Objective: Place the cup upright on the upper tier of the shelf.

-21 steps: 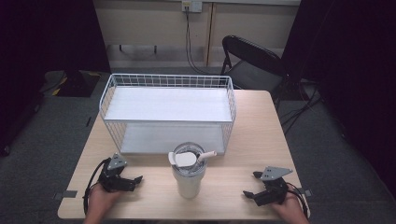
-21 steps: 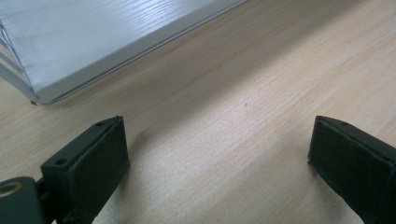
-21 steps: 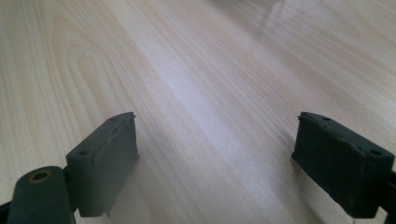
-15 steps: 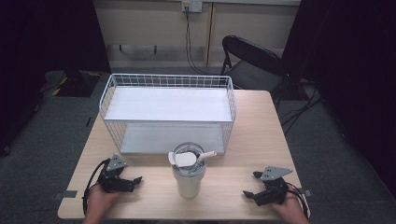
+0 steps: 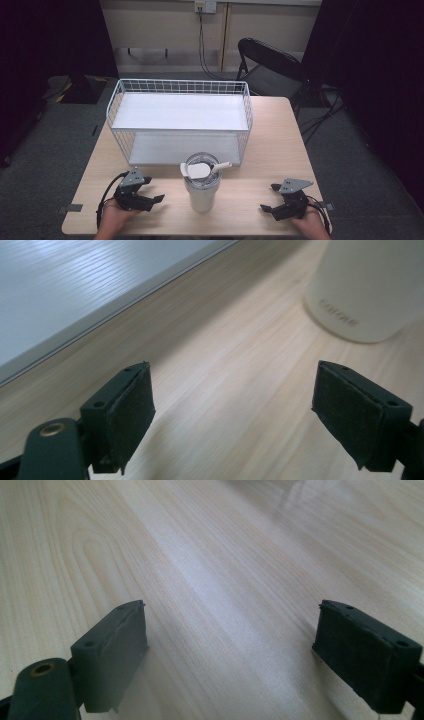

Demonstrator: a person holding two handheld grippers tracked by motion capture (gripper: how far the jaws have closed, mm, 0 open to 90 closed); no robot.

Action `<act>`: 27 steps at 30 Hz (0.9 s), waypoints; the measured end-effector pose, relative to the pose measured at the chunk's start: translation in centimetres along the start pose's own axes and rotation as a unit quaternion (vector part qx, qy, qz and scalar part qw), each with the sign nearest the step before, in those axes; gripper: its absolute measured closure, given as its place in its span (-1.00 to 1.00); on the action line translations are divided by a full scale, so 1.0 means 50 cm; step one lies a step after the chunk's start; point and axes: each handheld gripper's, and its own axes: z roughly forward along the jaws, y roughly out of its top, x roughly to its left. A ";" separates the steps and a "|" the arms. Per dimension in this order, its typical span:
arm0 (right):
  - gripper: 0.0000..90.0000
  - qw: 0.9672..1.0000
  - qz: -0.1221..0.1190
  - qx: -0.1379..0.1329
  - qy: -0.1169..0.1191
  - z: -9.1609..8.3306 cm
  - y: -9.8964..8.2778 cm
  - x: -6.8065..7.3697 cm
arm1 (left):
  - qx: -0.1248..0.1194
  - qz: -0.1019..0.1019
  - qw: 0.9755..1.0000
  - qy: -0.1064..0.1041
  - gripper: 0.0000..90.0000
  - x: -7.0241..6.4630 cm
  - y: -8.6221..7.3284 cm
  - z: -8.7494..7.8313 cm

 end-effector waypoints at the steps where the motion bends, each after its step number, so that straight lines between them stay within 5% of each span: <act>1: -0.71 1.000 0.000 0.000 0.000 0.000 0.000 0.000 | 0.000 0.000 1.000 0.000 -0.63 0.000 0.000 0.000; 14: -0.71 1.000 0.001 0.000 -0.001 0.000 0.000 0.000 | -0.023 0.033 0.997 -0.065 -0.63 -0.072 0.049 0.008; 27: -0.71 1.000 0.001 0.000 -0.002 0.000 0.000 0.001 | -0.051 0.045 0.993 -0.093 -0.63 -0.110 0.080 0.017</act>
